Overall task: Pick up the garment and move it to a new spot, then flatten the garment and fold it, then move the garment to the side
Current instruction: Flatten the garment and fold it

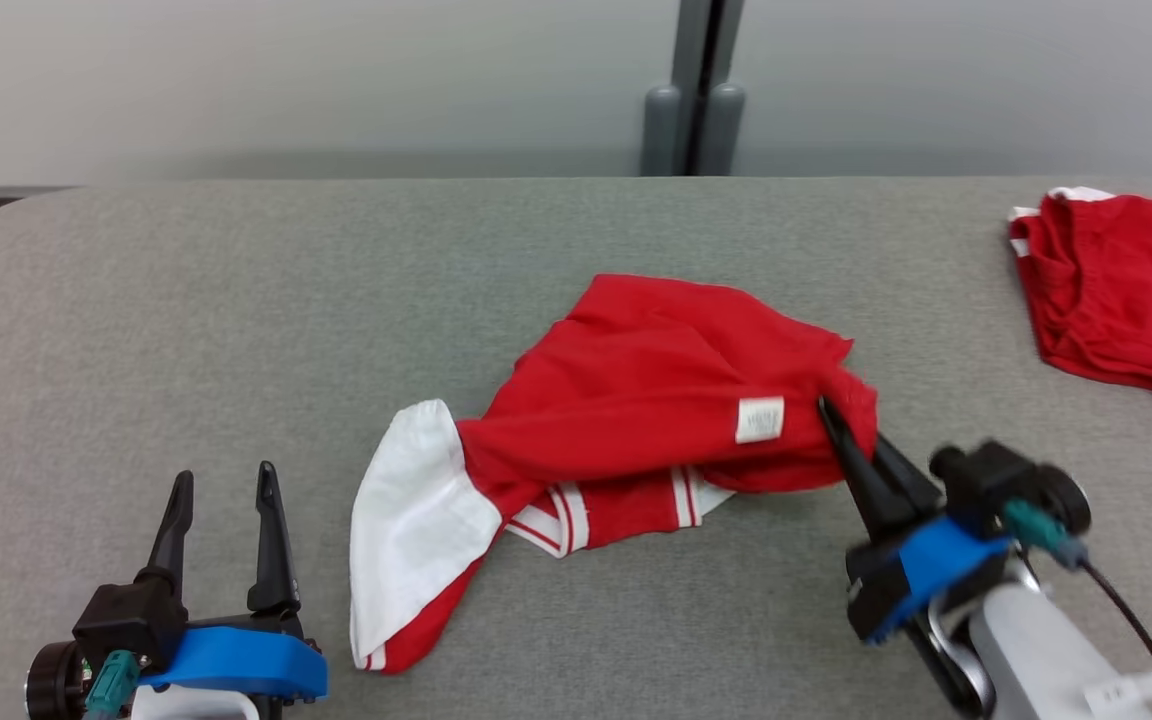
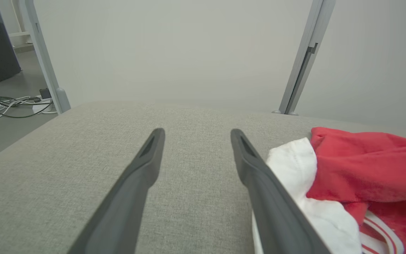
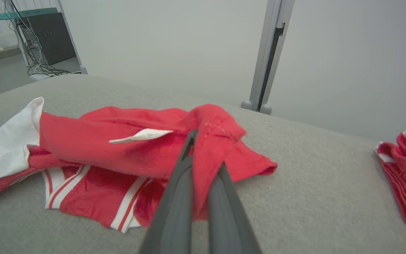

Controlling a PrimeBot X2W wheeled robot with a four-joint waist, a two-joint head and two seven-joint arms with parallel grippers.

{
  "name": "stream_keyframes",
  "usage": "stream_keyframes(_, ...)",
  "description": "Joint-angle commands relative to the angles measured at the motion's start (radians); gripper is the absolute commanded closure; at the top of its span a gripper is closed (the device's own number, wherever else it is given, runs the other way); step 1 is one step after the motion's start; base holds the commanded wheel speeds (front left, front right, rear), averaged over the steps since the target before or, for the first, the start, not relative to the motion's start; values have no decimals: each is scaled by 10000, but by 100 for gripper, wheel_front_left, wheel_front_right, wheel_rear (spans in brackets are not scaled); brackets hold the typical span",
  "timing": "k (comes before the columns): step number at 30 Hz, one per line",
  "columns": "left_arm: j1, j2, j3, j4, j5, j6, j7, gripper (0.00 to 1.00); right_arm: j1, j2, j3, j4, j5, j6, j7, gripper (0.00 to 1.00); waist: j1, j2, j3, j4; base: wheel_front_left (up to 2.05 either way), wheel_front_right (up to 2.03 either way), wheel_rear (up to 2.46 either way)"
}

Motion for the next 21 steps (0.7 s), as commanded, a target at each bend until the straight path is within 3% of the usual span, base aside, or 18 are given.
stream_keyframes(1,47,-8,37,-27,17,7,-39,0,152,-81,-34,-77,21,1,-29,100,2,2,-130,-154,0,0,0)
stream_keyframes(5,175,-6,63,-47,76,-16,-39,0,1919,-371,-554,-1346,-100,1,-29,100,2,2,-170,-475,0,0,0)
stream_keyframes(9,201,-6,117,-66,123,-44,-39,0,2823,-260,-1122,-1878,-170,1,-30,100,2,2,-200,-600,0,0,0)
stream_keyframes(17,327,-6,183,-64,162,-104,-39,0,4193,32,-2755,-2178,-405,1,-30,100,2,2,-293,-747,0,0,0)
stream_keyframes(18,339,-6,207,-65,169,-98,-39,0,4229,108,-2887,-2208,-444,1,-29,53,2,2,-308,-774,0,0,0)
stream_keyframes(19,348,-8,218,-67,176,-108,-39,0,4235,203,-3036,-2279,-446,1,-30,0,2,2,-322,-798,0,0,0)
stream_keyframes(21,350,-8,261,-54,191,-131,-39,0,4168,334,-3260,-2494,-487,1,-30,0,2,2,-361,-837,0,0,0)
